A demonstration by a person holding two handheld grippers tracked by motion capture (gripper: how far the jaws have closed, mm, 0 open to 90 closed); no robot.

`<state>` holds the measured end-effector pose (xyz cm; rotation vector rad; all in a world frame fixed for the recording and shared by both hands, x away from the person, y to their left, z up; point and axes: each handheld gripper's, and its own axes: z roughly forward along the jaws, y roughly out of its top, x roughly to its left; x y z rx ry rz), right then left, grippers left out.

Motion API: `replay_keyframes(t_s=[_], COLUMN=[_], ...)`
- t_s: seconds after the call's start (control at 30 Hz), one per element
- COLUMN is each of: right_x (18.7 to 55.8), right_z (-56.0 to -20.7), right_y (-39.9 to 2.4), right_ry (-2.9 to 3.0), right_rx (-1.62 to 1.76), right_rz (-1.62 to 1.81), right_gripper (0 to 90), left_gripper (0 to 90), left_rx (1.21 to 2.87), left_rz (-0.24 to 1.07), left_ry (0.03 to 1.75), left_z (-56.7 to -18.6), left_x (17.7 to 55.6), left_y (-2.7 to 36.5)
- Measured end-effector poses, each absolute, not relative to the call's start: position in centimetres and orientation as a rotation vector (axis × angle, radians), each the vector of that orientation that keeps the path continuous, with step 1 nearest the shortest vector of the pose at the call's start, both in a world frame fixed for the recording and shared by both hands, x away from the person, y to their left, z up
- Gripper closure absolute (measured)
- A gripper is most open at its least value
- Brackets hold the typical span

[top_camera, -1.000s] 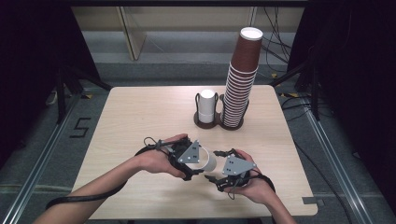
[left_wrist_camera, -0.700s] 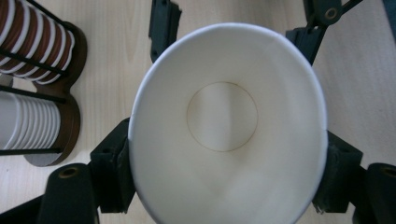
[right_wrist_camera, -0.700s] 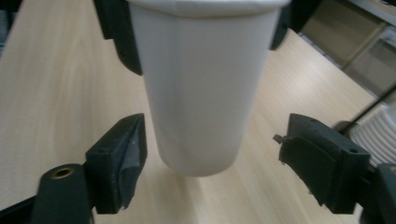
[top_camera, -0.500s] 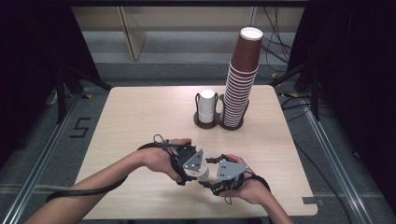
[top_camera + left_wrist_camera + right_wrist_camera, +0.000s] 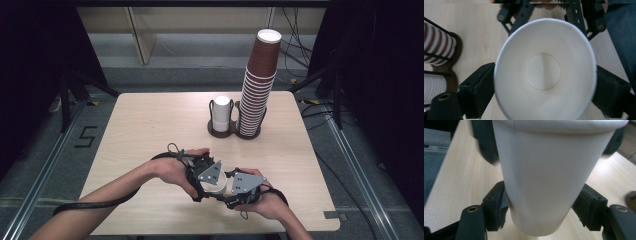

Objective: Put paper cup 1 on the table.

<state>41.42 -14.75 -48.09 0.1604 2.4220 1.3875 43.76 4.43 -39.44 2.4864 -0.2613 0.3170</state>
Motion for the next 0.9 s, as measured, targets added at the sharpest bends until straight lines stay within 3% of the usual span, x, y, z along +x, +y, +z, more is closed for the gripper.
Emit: replay_keyframes(t_s=[0.17, 0.23, 0.37, 0.4, 0.53, 0.9], right_x=[42.0, 42.7, 43.8, 44.6, 46.0, 49.4], right_z=[-48.1, -48.1, -48.5, -48.8, -49.5, -49.9], right_y=[-17.1, -19.5, -22.1, -23.9, -26.3, -27.3], right_ry=[2.355, 2.261, 2.113, 2.028, 1.891, 1.832], right_rx=[0.278, 0.468, 0.744, 0.887, 1.151, 1.349], right_rz=[1.360, 1.352, 1.334, 1.301, 1.237, 1.105], right_gripper=[34.5, 34.3, 34.0, 34.0, 34.0, 33.8], left_gripper=[12.1, 11.9, 12.6, 13.4, 14.0, 14.3], left_rx=[2.333, 2.264, 2.141, 2.073, 1.970, 1.879], left_rz=[0.344, 0.346, 0.381, 0.407, 0.433, 0.443], left_ry=[-0.113, -0.024, 0.195, 0.322, 0.503, 0.616], left_z=[-38.7, -38.9, -40.5, -41.8, -43.7, -45.3], left_x=[44.0, 43.9, 43.9, 43.8, 43.4, 42.3], left_y=[6.0, 7.0, 9.1, 9.9, 11.1, 11.6])
